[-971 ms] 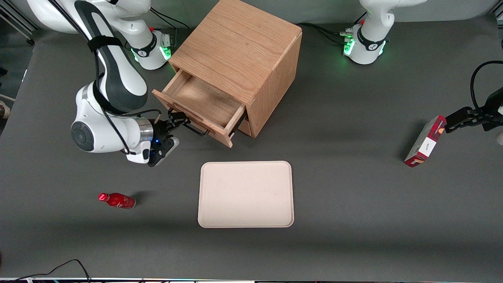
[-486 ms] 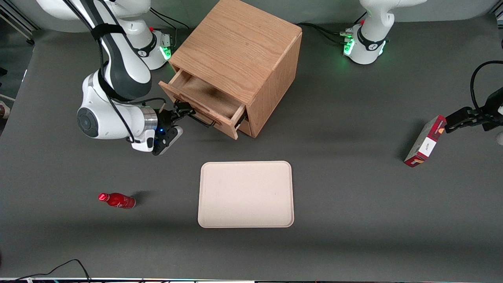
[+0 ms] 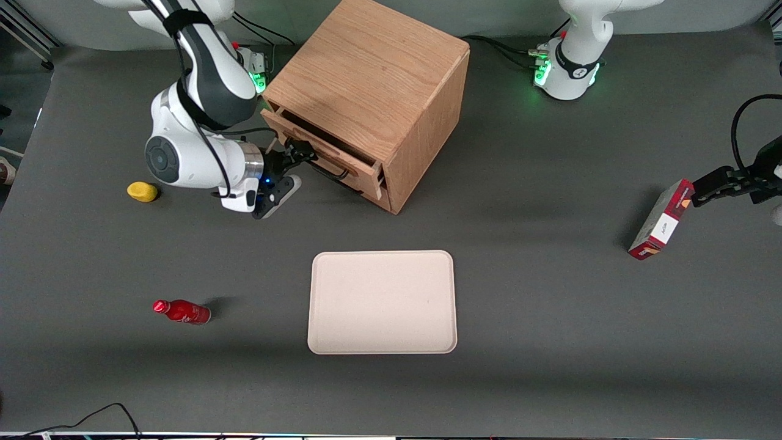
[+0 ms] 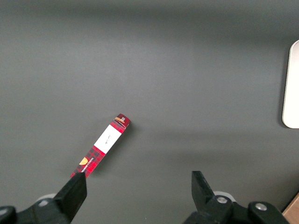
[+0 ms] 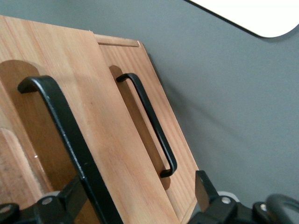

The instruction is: Close top drawer

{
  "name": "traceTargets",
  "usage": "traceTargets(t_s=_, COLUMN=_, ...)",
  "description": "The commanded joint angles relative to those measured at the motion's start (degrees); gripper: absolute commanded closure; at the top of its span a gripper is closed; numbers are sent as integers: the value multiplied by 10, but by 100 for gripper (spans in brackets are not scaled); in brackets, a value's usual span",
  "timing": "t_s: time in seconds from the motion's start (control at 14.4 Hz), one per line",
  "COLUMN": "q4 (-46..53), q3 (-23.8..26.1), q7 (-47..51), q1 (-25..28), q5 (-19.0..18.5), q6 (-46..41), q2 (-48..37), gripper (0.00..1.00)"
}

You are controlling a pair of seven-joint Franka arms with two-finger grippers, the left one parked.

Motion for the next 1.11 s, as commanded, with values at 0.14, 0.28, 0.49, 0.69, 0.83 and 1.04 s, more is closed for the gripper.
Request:
traceTargets(t_s=0.14, q4=-61, q3=20, q7=34, q1=2, q5=43, q6=21, q2=-56, gripper=0)
traceTargets(t_s=0.28, q4=-60, q3=31, q7=44, q1=2, q5=43, q6=22, q2=-58, gripper=0)
traceTargets(t_s=0.49, q4=-41, q3=30, q7=38, q1=0, q5=33, q6=16, q2=-53, gripper=0)
traceTargets(t_s=0.69, q4=36, q3=22, q7=41, q1=-6, q5=-18, q6=-37, q2=-50, gripper=0)
traceTargets(t_s=0.83, q4=97, q3=3, q7=44, q1=-6, q5=-58, q6=-79, q2=-50, gripper=0)
traceTargets(t_s=1.04, q4=208, q3=-16, q7=100, q1=-6, q5=-139, q6=-160, q2=-52, gripper=0)
